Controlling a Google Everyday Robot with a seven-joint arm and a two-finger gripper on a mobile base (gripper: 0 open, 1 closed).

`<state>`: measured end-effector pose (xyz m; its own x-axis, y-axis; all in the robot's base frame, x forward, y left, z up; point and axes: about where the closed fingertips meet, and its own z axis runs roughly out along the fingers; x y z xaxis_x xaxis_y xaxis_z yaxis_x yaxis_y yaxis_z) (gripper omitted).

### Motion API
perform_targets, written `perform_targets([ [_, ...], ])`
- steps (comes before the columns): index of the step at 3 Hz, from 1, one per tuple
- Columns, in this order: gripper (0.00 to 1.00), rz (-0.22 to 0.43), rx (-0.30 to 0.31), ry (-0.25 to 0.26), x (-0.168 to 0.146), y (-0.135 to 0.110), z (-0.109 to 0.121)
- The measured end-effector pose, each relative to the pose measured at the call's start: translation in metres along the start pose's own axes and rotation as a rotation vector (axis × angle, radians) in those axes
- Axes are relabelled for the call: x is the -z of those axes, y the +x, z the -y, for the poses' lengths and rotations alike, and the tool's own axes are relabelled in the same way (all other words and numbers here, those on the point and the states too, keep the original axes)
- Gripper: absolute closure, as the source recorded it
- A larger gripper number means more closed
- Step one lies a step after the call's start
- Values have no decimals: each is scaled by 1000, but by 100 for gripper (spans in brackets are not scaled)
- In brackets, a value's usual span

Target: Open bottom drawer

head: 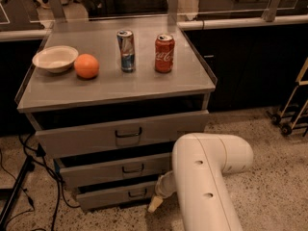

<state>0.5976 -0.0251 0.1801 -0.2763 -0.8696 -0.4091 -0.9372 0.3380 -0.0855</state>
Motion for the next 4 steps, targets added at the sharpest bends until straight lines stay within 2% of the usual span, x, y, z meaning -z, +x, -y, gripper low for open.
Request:
perform_targets([
  [1, 0, -20, 38, -33, -15, 2, -11],
  [2, 0, -38, 53, -72, -13, 10, -30],
  [3, 0, -32, 6, -136, 13, 30, -67],
  [4, 0, -11, -48, -165, 44, 50, -95],
])
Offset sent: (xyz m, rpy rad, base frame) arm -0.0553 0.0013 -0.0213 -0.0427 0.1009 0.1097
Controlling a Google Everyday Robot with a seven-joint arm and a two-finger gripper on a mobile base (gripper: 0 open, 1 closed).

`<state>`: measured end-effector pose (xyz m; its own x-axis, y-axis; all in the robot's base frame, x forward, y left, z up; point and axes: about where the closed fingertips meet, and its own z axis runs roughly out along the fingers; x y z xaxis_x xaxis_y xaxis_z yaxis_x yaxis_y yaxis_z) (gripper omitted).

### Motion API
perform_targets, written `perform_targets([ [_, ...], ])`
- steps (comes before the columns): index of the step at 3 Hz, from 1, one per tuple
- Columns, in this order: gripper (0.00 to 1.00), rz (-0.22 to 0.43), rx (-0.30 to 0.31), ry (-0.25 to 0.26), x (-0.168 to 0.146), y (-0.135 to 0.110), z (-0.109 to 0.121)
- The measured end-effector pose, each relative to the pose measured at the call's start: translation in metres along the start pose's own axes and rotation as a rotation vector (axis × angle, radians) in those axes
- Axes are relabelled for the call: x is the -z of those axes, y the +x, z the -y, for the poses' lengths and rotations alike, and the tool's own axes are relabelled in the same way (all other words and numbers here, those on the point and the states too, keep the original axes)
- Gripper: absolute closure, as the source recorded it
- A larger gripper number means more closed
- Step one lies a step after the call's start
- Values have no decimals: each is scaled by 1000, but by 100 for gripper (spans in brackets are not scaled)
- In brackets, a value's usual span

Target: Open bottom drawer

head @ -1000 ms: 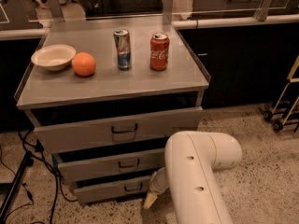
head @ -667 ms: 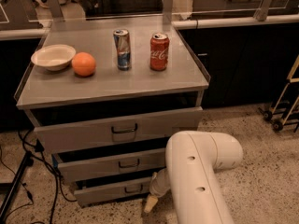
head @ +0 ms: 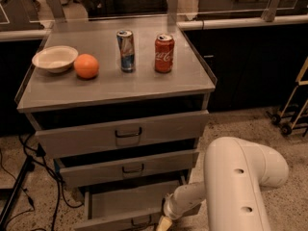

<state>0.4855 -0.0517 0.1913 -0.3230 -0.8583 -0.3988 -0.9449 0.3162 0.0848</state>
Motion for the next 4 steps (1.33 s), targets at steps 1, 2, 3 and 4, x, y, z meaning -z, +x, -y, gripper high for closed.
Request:
perform_targets([
  [1, 0, -5, -1, -2, -3, 1, 1],
  [2, 0, -30, -4, -14, -19, 4, 3],
  [3, 0, -89, -10, -52, -35, 26, -9],
  [4, 0, -93, -10, -56, -33, 27, -11],
])
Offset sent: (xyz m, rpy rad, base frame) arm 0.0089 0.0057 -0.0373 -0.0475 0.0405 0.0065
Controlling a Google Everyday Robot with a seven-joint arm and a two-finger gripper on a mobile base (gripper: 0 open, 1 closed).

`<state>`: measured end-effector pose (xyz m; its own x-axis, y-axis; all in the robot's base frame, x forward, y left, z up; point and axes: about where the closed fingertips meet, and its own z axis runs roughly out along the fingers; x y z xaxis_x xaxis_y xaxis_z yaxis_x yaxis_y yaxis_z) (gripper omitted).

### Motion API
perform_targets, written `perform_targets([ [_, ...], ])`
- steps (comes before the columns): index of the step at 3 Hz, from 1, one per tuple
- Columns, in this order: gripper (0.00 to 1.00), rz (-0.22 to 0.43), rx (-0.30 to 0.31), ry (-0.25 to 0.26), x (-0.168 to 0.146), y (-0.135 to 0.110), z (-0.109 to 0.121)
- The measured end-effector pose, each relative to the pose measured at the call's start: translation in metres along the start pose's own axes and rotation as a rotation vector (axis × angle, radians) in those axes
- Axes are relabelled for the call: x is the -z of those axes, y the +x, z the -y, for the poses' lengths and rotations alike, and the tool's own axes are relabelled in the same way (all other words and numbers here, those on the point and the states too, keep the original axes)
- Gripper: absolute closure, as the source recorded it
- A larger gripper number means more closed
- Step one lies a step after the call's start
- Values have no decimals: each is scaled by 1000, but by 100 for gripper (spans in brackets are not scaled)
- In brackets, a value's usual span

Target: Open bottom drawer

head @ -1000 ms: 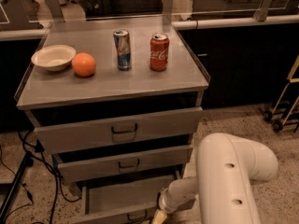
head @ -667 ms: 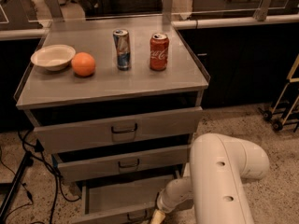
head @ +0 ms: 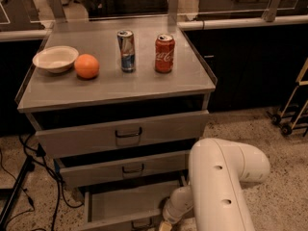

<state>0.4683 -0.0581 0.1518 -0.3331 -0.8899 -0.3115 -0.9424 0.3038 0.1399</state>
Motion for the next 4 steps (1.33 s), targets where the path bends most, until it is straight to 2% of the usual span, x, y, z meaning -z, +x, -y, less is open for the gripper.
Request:
perform_targets([
  [1, 0, 0, -40, -30, 19, 29, -27],
  [3, 0, 23, -181, -78, 77, 90, -100],
  [4, 0, 23, -181, -78, 77, 90, -100],
])
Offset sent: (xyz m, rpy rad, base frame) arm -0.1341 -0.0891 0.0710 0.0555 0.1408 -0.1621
